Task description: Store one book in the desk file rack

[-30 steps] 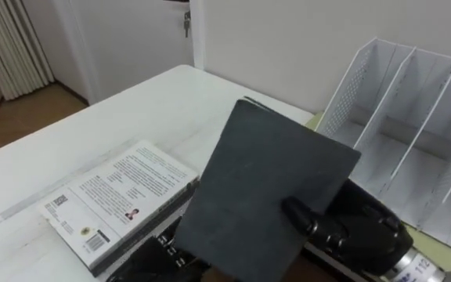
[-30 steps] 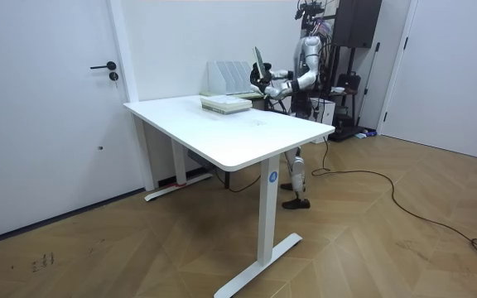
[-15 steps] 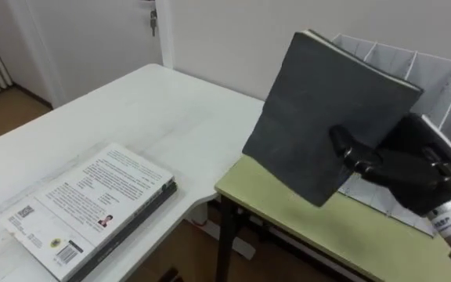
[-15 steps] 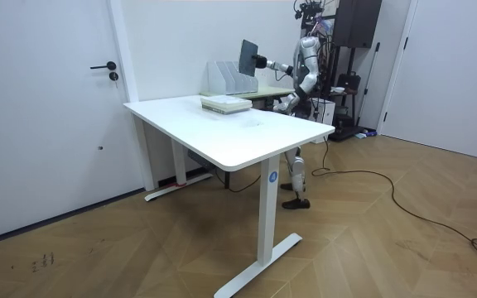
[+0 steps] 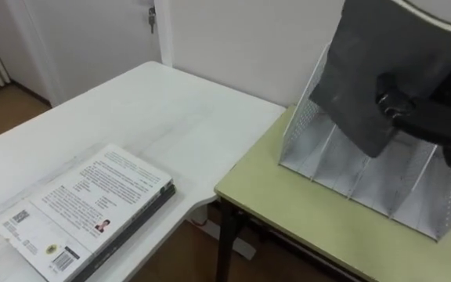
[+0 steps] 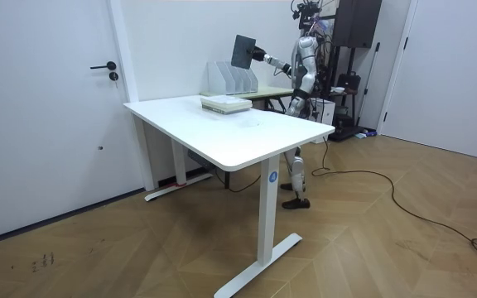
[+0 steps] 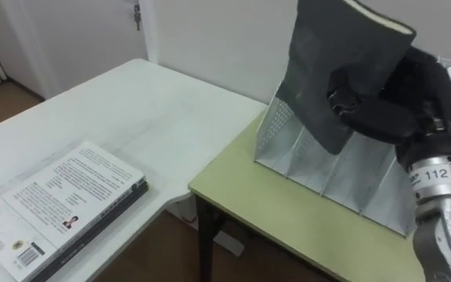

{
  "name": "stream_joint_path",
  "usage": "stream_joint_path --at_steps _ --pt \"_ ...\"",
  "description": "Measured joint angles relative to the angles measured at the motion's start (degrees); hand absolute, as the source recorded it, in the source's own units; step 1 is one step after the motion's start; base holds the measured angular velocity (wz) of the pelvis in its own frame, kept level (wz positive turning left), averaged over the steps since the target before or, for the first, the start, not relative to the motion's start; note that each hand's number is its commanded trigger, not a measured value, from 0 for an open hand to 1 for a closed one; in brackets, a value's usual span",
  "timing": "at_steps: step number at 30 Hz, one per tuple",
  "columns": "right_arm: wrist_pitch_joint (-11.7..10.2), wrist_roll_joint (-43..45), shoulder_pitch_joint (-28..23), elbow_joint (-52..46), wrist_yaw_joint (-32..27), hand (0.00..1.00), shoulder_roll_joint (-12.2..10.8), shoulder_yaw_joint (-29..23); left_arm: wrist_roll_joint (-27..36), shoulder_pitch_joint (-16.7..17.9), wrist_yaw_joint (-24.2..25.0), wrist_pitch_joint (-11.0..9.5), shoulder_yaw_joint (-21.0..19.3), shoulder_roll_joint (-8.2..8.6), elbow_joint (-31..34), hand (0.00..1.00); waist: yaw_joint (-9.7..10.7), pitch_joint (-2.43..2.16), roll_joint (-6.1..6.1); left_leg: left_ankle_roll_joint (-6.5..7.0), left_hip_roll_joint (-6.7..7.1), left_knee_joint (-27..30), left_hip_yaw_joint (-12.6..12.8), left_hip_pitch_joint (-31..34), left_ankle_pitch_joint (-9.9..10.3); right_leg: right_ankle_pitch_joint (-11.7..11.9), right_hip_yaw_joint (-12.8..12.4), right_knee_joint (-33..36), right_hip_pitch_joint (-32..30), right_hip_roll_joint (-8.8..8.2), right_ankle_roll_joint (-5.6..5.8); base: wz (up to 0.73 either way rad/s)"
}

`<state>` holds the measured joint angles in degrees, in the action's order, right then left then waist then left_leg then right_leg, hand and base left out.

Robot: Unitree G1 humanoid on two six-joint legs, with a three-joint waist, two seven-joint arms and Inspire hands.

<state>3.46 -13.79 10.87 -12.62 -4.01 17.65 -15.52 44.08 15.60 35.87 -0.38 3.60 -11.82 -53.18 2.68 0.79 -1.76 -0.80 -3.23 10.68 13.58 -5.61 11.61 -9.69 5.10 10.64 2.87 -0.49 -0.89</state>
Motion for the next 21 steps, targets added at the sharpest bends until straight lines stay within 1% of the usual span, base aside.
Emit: stream_joint_path --at_steps 4,6,8,10,13,15,17,19,21 --pt "-2.4 3.2 2.8 0.3 -7.7 1.00 0.0 -0.7 -1.3 -0.3 -2.0 -1.4 -1.5 0.07 -4.4 0.00 -0.2 -0.06 0.06 0.00 0.00 0.0 -0.1 0.0 0.0 0.0 0.1 -0.1 0.0 -0.02 -0.01 0.01" --pt "-3.8 4.4 3.4 1.0 -10.8 1.00 0.0 -0.8 -2.4 -0.1 -2.9 -1.5 -2.0 0.15 -5.3 0.00 -0.7 -0.11 0.06 0.00 0.00 0.0 -0.1 0.0 0.0 0.0 0.1 -0.1 0.1 -0.01 -0.01 0.00" --pt "-4.0 5.9 3.8 1.5 -13.6 1.00 0.0 -1.0 -3.9 -0.5 -4.2 -1.5 -2.8 0.56 -6.7 0.00 -1.2 -0.24 0.26 0.00 0.01 0.0 -0.1 0.1 0.0 0.0 0.2 -0.1 0.0 -0.02 -0.01 0.00" --pt "-4.1 7.9 3.8 2.4 -17.2 1.00 0.1 -1.1 -4.7 -0.4 -5.8 -1.4 -3.3 1.12 -8.5 0.00 -1.5 -0.51 0.69 0.00 0.01 0.0 -0.1 0.1 0.0 0.0 0.5 0.0 0.0 -0.09 -0.01 0.04" --pt "-4.1 9.2 3.8 3.5 -21.2 1.00 0.1 -1.2 -4.9 -0.3 -6.9 -1.5 -3.4 1.20 -10.1 0.00 -1.6 -0.79 1.21 0.00 0.00 0.0 -0.1 0.2 0.0 0.0 1.1 0.0 0.1 -0.09 -0.01 0.09" --pt "-4.1 9.7 3.8 3.8 -23.5 1.00 0.1 -1.4 -5.1 -0.2 -7.3 -1.5 -3.4 1.20 -11.4 0.00 -1.7 -0.89 1.40 0.00 0.00 0.0 -0.1 0.3 0.0 0.0 1.2 0.0 0.1 -0.09 -0.02 0.06" --pt "-4.1 9.7 3.8 3.8 -25.7 1.00 0.3 -1.7 -5.5 0.3 -7.7 -1.5 -3.5 1.31 -12.0 0.00 -1.9 -0.88 1.39 0.00 0.02 0.0 -0.2 0.3 0.0 0.0 1.2 0.0 0.1 -0.08 0.00 0.04" --pt "-4.1 9.9 4.0 3.8 -28.1 1.00 0.7 -2.1 -5.6 0.4 -7.8 -1.6 -4.6 1.84 -12.7 0.00 -1.9 -0.81 1.26 0.00 0.07 0.0 -0.2 0.3 0.0 -0.1 1.4 0.0 0.1 -0.11 0.05 0.04" --pt "-4.1 9.9 4.3 3.8 -29.8 1.00 0.7 -2.2 -5.7 0.3 -7.8 -1.8 -4.6 1.86 -12.9 0.00 -2.0 -0.76 1.19 0.00 0.08 0.0 -0.3 0.3 0.0 -0.1 1.4 0.0 0.1 -0.12 0.06 0.00"
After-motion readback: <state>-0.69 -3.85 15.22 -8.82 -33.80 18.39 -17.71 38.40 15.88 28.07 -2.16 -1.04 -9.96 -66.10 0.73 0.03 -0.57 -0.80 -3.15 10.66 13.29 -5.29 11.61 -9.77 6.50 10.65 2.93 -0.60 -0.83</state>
